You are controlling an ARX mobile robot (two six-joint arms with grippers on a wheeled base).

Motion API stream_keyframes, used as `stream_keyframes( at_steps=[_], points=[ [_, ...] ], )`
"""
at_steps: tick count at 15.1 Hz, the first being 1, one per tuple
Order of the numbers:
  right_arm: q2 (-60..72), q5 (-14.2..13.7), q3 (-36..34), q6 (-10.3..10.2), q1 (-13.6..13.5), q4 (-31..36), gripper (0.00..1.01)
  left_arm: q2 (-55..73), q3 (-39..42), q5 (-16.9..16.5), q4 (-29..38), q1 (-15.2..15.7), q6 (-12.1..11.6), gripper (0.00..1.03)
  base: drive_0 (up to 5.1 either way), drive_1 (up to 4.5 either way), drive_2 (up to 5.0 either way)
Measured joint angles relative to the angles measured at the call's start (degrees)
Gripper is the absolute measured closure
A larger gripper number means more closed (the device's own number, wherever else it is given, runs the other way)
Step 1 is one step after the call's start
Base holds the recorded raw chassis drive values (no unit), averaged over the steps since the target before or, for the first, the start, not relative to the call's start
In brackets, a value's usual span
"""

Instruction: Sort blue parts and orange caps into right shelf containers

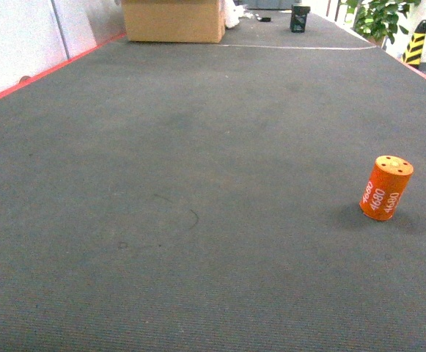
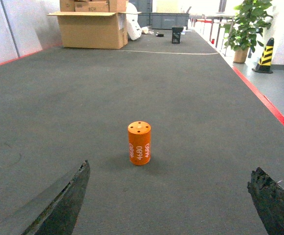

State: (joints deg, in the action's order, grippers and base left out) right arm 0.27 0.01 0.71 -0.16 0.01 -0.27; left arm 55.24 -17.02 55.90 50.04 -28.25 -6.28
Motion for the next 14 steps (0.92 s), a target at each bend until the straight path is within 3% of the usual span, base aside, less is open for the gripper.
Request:
stream_keyframes(
  at_steps=[4,6,14],
  points=[
    [0.0,0.0,0.0,0.0,0.0,0.0,0.03,4.3,-1.9,1.1,6.3,-0.7,-5.7,0.62,0.0,0.0,0.0],
    [0.0,0.0,0.0,0.0,0.0,0.0,0.03,3.7,-1.9,2.4,1.9,-0.6,-5.0,0.62,0.0,0.0,0.0],
    [0.0,0.0,0.0,0.0,0.0,0.0,0.03,5.6,-1.9,3.8,4.9,-1.7,-4.5,0.62,0.0,0.0,0.0]
  ],
)
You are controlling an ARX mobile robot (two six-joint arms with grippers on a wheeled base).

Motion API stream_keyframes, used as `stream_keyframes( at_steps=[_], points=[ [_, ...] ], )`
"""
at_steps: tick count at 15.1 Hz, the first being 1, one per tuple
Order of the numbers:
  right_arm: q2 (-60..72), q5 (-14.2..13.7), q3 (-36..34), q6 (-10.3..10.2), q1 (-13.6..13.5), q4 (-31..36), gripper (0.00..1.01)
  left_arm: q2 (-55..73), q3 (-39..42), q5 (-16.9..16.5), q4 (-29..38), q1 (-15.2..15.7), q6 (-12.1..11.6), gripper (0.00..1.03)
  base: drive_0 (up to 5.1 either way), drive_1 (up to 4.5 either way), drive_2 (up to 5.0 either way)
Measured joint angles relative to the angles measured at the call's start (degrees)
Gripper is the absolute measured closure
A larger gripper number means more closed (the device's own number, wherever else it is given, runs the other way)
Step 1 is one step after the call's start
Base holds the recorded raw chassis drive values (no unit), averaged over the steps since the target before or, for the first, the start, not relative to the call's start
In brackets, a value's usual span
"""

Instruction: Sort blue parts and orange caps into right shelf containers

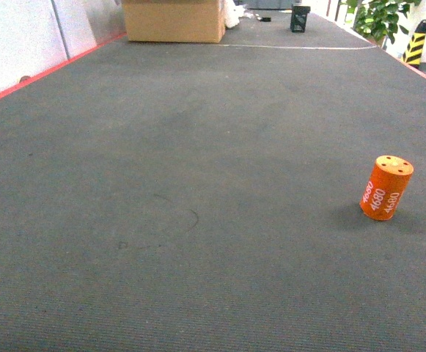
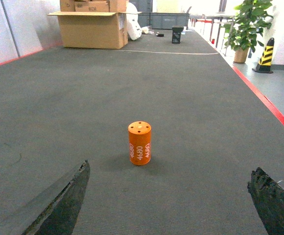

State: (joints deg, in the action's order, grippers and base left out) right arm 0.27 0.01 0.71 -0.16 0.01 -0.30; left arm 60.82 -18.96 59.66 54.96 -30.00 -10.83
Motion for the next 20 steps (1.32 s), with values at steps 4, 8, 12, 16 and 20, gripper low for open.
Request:
stream_keyframes(
  at_steps=[4,8,12,16,20],
  points=[
    [0.0,0.0,0.0,0.0,0.0,0.0,0.03,0.0,0.0,0.0,0.0,0.0,0.0,0.62,0.0,0.0,0.0],
    [0.0,0.0,0.0,0.0,0.0,0.0,0.03,0.0,0.0,0.1,0.0,0.0,0.0,0.62,0.0,0.0,0.0],
    [0.0,0.0,0.0,0.0,0.0,0.0,0.03,0.0,0.0,0.1,0.0,0.0,0.0,0.62,0.0,0.0,0.0],
    [0.0,0.0,0.0,0.0,0.0,0.0,0.03,0.0,0.0,0.1,0.0,0.0,0.0,0.62,0.0,0.0,0.0],
    [0.0,0.0,0.0,0.0,0.0,0.0,0.03,0.0,0.0,0.1,0.0,0.0,0.0,0.62,0.0,0.0,0.0]
  ],
)
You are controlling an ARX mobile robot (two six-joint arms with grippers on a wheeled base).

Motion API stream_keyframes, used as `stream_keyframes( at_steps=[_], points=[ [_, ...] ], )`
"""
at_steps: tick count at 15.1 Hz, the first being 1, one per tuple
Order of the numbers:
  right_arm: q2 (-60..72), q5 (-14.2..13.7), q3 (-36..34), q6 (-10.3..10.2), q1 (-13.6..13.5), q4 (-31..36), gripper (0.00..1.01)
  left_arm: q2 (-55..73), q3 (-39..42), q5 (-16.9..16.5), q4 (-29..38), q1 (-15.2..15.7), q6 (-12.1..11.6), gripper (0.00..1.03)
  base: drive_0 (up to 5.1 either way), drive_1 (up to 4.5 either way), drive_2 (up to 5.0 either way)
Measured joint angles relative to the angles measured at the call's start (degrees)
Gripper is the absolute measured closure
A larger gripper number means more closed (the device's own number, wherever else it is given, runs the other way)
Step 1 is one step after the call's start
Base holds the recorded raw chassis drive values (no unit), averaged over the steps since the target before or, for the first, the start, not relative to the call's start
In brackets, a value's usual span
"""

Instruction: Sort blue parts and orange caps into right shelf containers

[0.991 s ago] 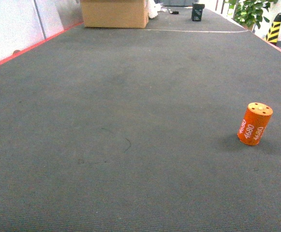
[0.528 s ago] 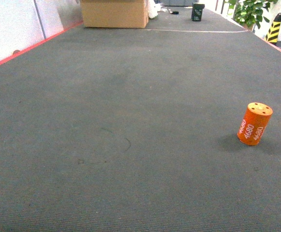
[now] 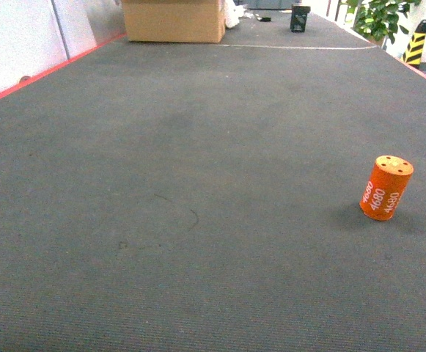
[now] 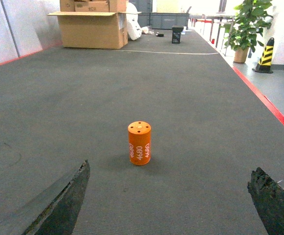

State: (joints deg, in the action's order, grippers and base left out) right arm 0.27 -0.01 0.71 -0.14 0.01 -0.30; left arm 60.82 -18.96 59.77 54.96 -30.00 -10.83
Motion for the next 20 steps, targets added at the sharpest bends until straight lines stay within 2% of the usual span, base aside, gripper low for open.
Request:
stream_keyframes(
  at_steps=[20],
  points=[
    [0.0,0.0,0.0,0.0,0.0,0.0,0.03,0.0,0.0,0.0,0.0,0.0,0.0,0.62,0.0,0.0,0.0]
  ],
)
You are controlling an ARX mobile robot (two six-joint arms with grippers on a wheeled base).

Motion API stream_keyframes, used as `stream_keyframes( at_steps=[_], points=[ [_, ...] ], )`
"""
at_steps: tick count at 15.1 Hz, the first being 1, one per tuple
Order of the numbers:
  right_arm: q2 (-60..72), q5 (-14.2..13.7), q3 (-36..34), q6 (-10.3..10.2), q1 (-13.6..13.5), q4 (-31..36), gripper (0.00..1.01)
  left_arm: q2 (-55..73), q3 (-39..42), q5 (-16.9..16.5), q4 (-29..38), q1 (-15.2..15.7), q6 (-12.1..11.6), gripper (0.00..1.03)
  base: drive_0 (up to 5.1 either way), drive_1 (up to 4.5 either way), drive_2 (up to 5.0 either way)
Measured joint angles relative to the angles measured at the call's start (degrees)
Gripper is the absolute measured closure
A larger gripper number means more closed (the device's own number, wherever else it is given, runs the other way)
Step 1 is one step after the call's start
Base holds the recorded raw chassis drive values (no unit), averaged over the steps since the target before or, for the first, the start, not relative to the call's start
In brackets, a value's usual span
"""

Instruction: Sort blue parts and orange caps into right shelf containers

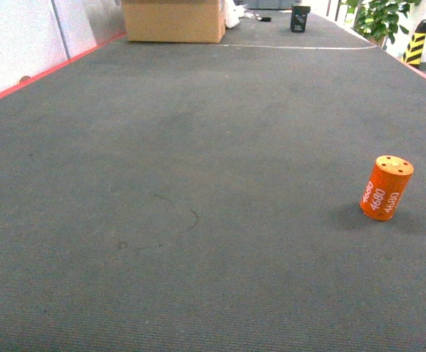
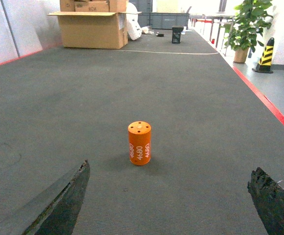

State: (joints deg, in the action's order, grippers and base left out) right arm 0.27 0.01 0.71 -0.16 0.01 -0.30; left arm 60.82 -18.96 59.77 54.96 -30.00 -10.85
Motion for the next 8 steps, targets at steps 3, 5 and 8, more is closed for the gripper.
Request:
stream_keyframes(
  at_steps=[3,5,8],
  points=[
    [0.0,0.0,0.0,0.0,0.0,0.0,0.03,0.0,0.0,0.0,0.0,0.0,0.0,0.62,0.0,0.0,0.0],
    [0.0,0.0,0.0,0.0,0.0,0.0,0.03,0.0,0.0,0.0,0.0,0.0,0.0,0.62,0.0,0.0,0.0],
    [0.0,0.0,0.0,0.0,0.0,0.0,0.03,0.0,0.0,0.0,0.0,0.0,0.0,0.62,0.0,0.0,0.0]
  ],
)
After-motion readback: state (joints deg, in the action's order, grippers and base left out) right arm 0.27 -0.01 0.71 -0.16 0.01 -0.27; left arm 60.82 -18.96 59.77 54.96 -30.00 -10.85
